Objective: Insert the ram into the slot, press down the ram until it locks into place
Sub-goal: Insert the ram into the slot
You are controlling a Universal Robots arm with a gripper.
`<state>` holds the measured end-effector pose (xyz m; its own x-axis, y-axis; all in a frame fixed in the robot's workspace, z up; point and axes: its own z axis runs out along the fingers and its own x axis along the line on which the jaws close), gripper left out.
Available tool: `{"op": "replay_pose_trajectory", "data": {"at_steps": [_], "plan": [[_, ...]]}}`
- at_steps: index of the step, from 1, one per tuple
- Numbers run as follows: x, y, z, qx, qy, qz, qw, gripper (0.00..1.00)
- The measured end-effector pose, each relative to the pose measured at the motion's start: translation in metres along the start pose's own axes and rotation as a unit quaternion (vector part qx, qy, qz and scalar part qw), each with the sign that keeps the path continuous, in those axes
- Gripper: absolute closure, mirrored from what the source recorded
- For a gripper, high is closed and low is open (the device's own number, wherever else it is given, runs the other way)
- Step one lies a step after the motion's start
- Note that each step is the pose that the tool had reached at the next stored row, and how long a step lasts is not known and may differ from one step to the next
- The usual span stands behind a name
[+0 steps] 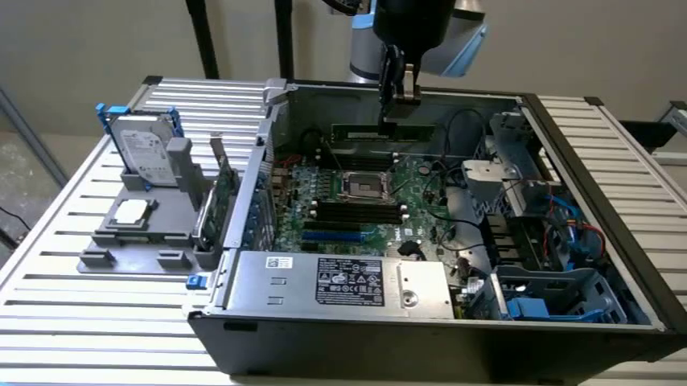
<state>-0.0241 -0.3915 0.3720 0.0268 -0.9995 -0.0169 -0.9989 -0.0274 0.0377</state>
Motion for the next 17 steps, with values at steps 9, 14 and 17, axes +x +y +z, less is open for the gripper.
{"op": "replay_pose_trajectory", "data": {"at_steps": [9,14,17], "plan": [[0.000,0.0014,0.0027,-0.0009,0.0010,0.004,1.0000,0.87],[-0.001,0.0029,0.0079,-0.0033,0.0044,0.024,0.9997,0.87],[-0.001,0.0040,0.0109,-0.0052,0.0056,0.033,0.9994,0.87]]}}
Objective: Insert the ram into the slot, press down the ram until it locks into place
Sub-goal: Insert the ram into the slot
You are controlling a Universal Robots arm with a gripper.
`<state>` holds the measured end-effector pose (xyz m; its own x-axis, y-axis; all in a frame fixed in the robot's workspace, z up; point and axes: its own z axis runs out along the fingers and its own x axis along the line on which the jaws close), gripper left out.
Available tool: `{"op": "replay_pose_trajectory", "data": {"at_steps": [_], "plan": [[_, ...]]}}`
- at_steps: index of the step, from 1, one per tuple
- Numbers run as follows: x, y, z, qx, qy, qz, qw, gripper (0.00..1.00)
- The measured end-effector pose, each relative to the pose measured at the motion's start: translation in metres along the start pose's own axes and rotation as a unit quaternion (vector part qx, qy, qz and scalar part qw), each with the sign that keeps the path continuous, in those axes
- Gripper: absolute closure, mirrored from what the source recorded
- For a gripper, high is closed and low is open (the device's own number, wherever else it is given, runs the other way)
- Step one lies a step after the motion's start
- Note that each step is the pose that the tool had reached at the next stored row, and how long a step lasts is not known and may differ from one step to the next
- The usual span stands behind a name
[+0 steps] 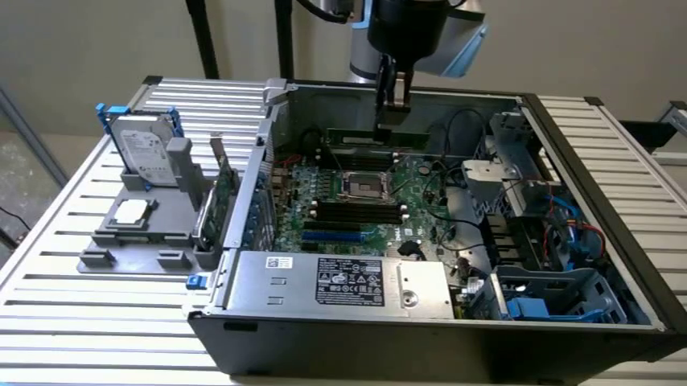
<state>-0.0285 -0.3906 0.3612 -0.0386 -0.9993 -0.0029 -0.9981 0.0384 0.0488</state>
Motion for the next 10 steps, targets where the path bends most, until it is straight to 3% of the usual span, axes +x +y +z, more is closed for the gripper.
{"op": "replay_pose_trajectory", "data": {"at_steps": [10], "plan": [[0.000,0.0013,0.0177,-0.0015,0.0001,0.002,1.0000,0.87]]}}
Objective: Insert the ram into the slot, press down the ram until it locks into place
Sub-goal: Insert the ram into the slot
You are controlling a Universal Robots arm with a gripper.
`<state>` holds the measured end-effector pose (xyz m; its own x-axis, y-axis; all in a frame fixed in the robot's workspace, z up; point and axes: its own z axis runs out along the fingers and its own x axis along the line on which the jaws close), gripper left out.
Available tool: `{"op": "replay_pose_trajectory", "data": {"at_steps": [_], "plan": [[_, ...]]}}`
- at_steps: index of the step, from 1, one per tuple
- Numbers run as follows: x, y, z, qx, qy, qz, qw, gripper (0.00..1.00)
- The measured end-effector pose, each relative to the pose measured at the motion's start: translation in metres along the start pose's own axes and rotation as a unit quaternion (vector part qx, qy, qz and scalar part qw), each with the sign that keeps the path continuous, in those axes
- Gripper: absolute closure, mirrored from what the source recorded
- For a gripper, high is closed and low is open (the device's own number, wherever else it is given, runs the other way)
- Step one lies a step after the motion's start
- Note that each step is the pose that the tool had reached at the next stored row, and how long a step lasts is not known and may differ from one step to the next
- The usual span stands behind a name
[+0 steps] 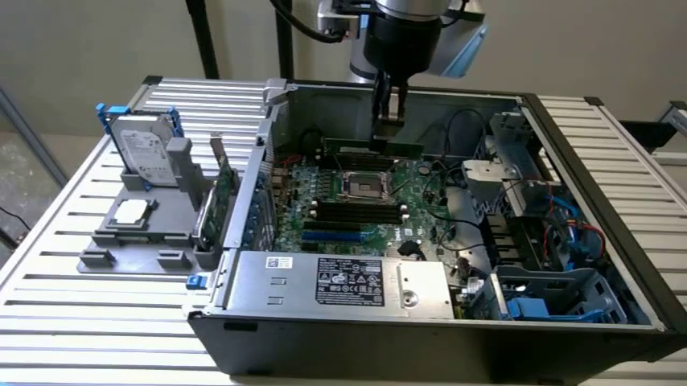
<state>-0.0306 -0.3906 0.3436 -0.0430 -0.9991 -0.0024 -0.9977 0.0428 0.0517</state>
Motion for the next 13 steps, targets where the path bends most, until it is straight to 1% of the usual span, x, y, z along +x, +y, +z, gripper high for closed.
{"op": "replay_pose_trajectory", "data": {"at_steps": [13], "plan": [[0.005,0.0038,0.0238,0.0000,0.0001,0.000,1.0000,0.87]]}}
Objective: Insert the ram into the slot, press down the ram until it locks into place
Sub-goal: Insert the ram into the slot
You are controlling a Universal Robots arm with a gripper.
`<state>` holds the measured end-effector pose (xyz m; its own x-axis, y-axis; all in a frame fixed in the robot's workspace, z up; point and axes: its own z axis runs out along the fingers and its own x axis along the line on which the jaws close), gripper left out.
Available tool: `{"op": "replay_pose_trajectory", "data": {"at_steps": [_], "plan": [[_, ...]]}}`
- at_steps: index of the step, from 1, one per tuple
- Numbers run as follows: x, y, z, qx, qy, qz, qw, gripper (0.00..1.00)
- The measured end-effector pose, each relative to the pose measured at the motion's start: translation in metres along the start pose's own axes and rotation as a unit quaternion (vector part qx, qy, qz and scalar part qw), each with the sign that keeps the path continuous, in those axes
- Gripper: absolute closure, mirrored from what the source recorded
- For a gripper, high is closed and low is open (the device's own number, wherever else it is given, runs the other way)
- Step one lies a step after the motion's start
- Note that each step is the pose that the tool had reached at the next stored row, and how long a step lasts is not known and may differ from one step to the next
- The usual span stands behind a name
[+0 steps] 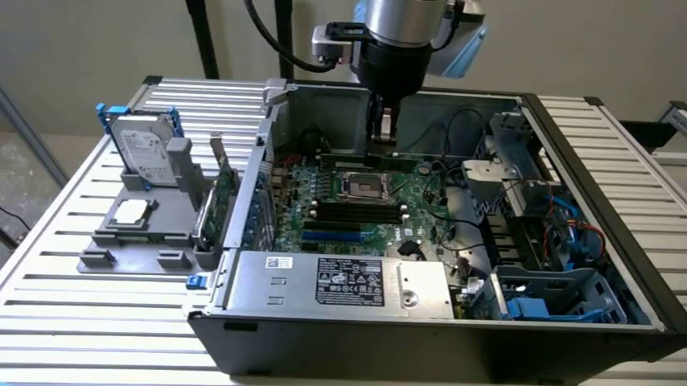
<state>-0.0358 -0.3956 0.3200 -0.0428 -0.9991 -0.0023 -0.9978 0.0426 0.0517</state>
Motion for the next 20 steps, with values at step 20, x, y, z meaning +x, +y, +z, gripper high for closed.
{"op": "replay_pose_trajectory", "data": {"at_steps": [20], "plan": [[0.011,0.0003,0.0363,0.0000,0.0000,0.000,1.0000,0.87]]}}
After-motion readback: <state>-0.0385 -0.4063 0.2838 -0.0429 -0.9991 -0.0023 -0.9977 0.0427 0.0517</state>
